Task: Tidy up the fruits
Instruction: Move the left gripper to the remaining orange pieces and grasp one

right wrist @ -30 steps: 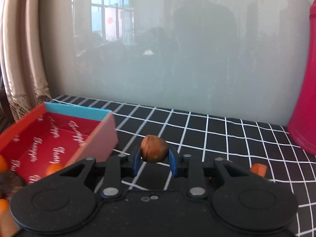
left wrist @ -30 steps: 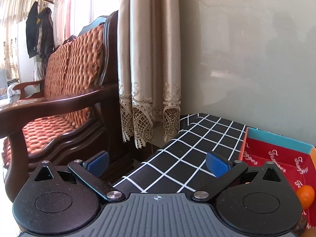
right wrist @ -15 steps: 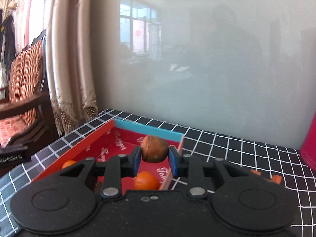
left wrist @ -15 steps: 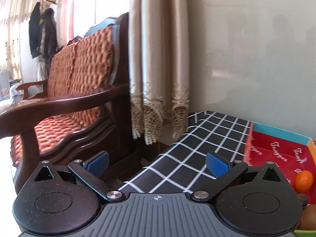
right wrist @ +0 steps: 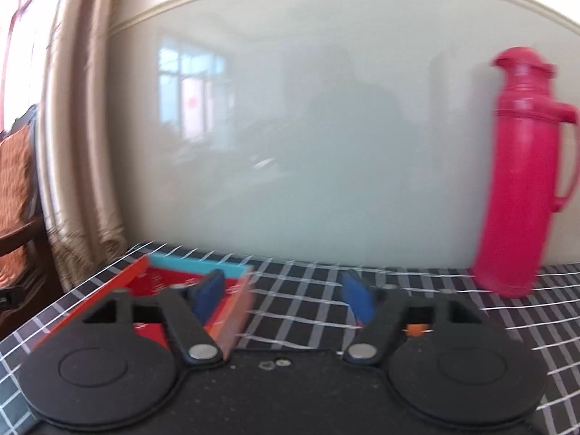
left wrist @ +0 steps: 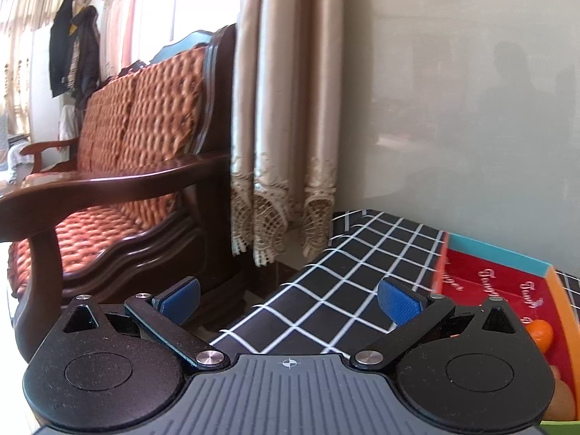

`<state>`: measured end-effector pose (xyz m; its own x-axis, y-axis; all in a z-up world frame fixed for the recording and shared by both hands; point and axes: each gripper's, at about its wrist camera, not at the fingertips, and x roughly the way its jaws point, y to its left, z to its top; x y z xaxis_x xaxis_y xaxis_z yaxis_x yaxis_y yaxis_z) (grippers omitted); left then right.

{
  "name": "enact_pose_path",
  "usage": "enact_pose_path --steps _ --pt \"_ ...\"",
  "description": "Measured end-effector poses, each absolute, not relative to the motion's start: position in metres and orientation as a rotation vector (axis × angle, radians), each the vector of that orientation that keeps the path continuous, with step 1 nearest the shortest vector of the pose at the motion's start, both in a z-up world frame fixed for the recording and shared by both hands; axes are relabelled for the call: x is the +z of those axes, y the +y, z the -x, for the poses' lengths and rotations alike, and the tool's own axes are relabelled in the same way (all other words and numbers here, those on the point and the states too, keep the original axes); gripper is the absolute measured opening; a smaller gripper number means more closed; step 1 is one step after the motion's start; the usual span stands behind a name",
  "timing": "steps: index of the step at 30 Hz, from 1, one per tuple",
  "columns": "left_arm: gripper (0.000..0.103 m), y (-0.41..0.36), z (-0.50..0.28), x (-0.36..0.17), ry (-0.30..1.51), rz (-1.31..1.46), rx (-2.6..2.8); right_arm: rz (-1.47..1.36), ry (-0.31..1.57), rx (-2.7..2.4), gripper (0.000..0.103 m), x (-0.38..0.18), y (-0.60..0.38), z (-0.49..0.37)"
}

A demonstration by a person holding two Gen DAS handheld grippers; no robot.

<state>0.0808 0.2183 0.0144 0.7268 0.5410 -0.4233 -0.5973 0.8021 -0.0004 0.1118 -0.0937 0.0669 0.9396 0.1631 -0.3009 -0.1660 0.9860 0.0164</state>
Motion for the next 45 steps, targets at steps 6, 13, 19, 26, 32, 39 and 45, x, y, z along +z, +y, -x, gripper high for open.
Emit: enact_pose_path --steps 6,13,19,26,32,39,45 --pt "0.103 0.184 -0.088 0.022 0.405 0.129 0.569 -0.066 0.267 -0.003 0.097 0.058 -0.152 -0.105" --pt "0.103 0.126 -0.098 0.027 0.376 0.075 0.471 -0.003 0.226 -0.244 0.102 0.041 -0.200 -0.101" --pt "0.103 0.073 -0.106 0.028 0.362 0.013 0.360 -0.052 0.283 -0.258 0.102 0.040 -0.244 -0.099" --pt "0.103 0.020 -0.125 0.025 0.380 -0.022 0.227 -0.079 0.268 -0.267 0.103 0.038 -0.282 -0.088" --pt "0.103 -0.023 -0.142 0.018 0.391 -0.021 0.119 -0.062 0.237 -0.326 0.103 0.040 -0.304 -0.086" --pt "0.101 -0.092 -0.171 0.005 0.422 -0.097 -0.008 -0.118 0.238 -0.407 0.103 0.036 -0.343 -0.095" --pt "0.075 -0.133 -0.198 -0.018 0.497 -0.118 -0.074 -0.129 0.225 -0.509 0.103 0.030 -0.378 -0.098"
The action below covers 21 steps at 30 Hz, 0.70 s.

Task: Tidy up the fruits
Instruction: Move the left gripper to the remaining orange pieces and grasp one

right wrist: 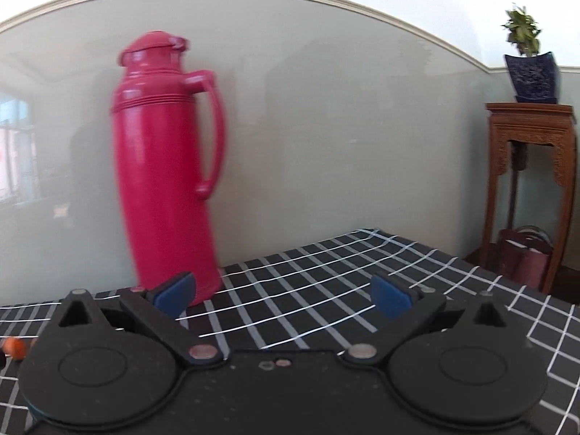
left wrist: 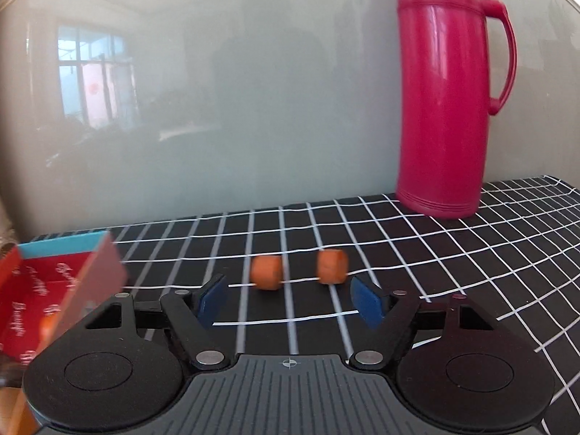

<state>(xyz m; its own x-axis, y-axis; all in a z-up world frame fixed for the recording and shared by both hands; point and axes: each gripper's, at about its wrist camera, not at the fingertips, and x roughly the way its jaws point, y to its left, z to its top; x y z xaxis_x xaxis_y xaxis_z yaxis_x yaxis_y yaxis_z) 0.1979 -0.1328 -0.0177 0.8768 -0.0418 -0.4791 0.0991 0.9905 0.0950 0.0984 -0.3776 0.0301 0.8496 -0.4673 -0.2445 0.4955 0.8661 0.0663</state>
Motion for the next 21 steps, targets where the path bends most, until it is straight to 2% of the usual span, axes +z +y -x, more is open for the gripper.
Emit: enact_pose_path --steps 4,15,19,20,21 --pt "0.063 -0.146 -0.214 -0.022 0.536 -0.102 -0.095 -0.160 0.227 -0.551 0.103 0.026 -0.399 -0.105" --pt "0.063 -0.134 -0.239 -0.038 0.563 -0.154 0.028 -0.161 0.266 -0.536 0.103 0.013 -0.412 -0.123" --pt "0.054 -0.123 -0.250 -0.035 0.574 -0.108 0.029 -0.157 0.262 -0.532 0.103 0.012 -0.411 -0.125" --pt "0.045 -0.125 -0.258 -0.038 0.585 -0.100 0.026 -0.154 0.262 -0.534 0.103 0.012 -0.411 -0.126" --pt "0.041 -0.125 -0.263 -0.040 0.599 -0.092 0.020 -0.154 0.264 -0.535 0.103 0.011 -0.412 -0.126"
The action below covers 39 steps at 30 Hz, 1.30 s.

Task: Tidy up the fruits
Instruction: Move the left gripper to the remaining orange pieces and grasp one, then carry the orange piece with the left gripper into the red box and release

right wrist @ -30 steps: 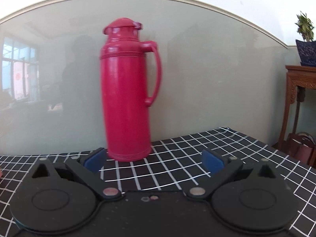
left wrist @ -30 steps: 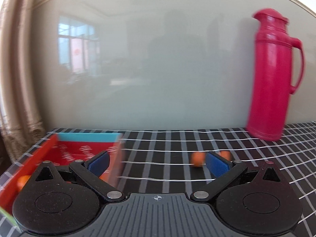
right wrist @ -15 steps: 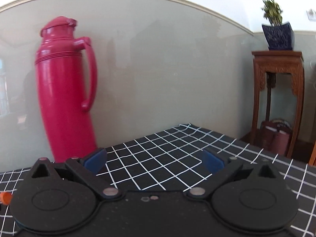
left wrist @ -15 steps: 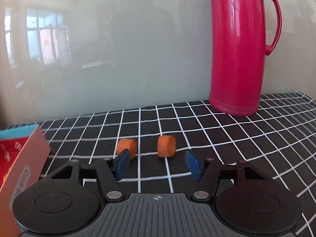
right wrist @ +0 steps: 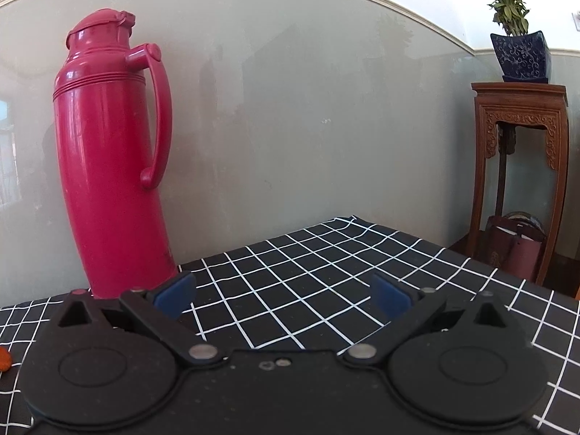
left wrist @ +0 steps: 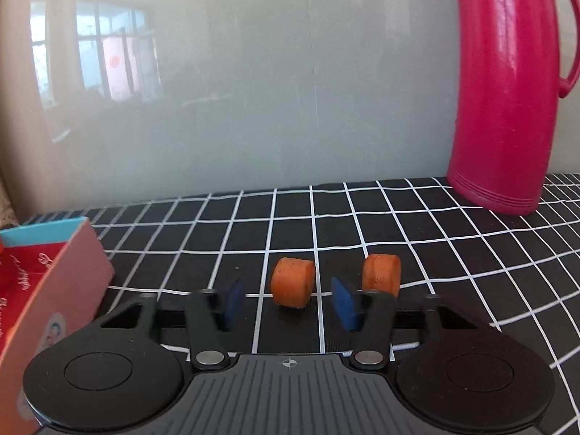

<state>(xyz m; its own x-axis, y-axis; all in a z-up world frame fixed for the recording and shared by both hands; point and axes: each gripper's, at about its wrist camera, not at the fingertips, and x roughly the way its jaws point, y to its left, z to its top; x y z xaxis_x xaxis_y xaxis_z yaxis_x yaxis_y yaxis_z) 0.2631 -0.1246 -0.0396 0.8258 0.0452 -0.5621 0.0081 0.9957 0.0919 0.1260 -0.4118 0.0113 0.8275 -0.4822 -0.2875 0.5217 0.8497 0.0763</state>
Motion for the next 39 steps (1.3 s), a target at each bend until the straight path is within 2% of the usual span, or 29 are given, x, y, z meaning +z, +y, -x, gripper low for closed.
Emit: enact_pose_path --steps 1,2,24,39 --pt "0.029 -0.124 -0.266 -0.040 0.611 -0.085 0.014 -0.160 0.268 -0.535 0.103 0.011 -0.413 -0.127" --pt "0.022 -0.123 -0.268 -0.040 0.620 -0.079 0.006 -0.167 0.271 -0.532 0.103 0.011 -0.413 -0.127" --pt "0.022 -0.071 -0.215 -0.016 0.579 -0.067 -0.017 -0.120 0.340 -0.431 0.103 0.012 -0.349 -0.140" --pt "0.022 0.045 -0.171 0.011 0.505 0.001 0.155 -0.062 0.319 -0.314 0.103 0.022 -0.261 -0.148"
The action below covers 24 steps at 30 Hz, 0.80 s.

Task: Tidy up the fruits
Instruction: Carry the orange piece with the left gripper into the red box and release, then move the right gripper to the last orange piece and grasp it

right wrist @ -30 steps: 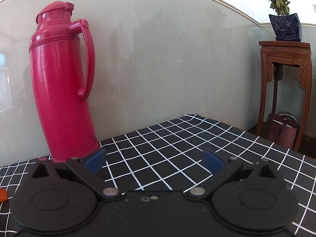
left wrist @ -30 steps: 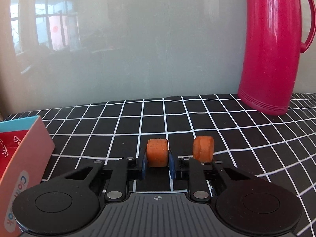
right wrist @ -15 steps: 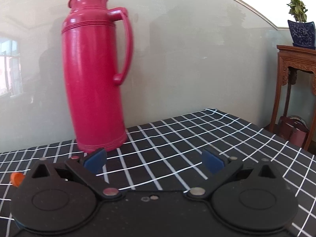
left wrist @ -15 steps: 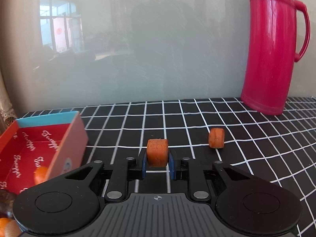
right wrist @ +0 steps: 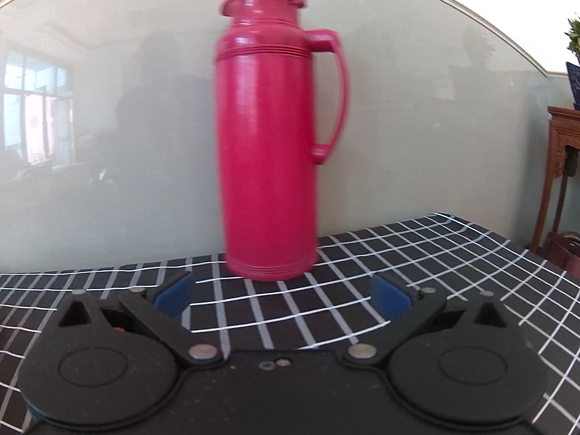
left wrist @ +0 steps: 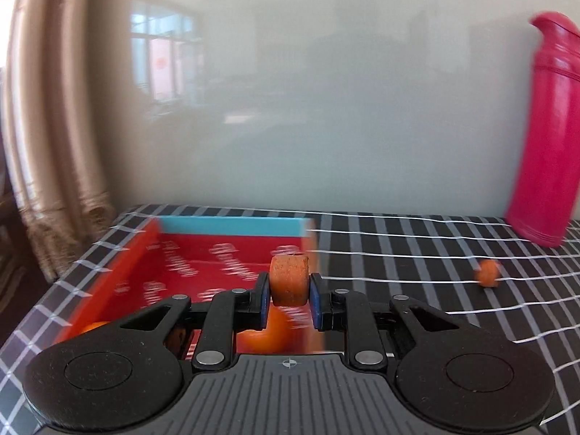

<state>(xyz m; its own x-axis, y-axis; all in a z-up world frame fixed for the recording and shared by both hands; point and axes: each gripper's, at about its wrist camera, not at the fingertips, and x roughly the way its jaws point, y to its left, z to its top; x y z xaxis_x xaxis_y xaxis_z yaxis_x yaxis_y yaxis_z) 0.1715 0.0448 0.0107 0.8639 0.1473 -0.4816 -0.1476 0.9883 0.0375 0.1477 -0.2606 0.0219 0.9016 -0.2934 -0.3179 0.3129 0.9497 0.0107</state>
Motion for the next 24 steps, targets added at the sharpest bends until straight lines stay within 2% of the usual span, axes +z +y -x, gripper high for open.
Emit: enact_pose_path --steps 9,15,17,18,20,21,24 --pt "0.022 0.115 -0.157 -0.004 0.540 0.047 0.263 0.041 0.302 -0.252 0.103 0.023 -0.202 -0.148" --pt "0.025 0.122 -0.152 -0.006 0.542 0.064 0.234 0.049 0.302 -0.225 0.103 0.022 -0.182 -0.151" --pt "0.043 0.120 -0.147 -0.003 0.526 0.076 0.217 0.056 0.301 -0.218 0.103 0.022 -0.178 -0.151" --pt "0.049 0.119 -0.144 -0.002 0.517 0.083 0.208 0.061 0.300 -0.216 0.103 0.022 -0.177 -0.151" --pt "0.082 0.116 -0.140 0.001 0.494 0.079 0.235 0.072 0.297 -0.214 0.103 0.022 -0.177 -0.151" --pt "0.086 0.114 -0.139 0.002 0.482 0.066 0.246 0.078 0.294 -0.215 0.103 0.022 -0.177 -0.151" --pt "0.087 0.114 -0.137 0.005 0.468 0.072 0.250 0.076 0.289 -0.215 0.103 0.023 -0.182 -0.149"
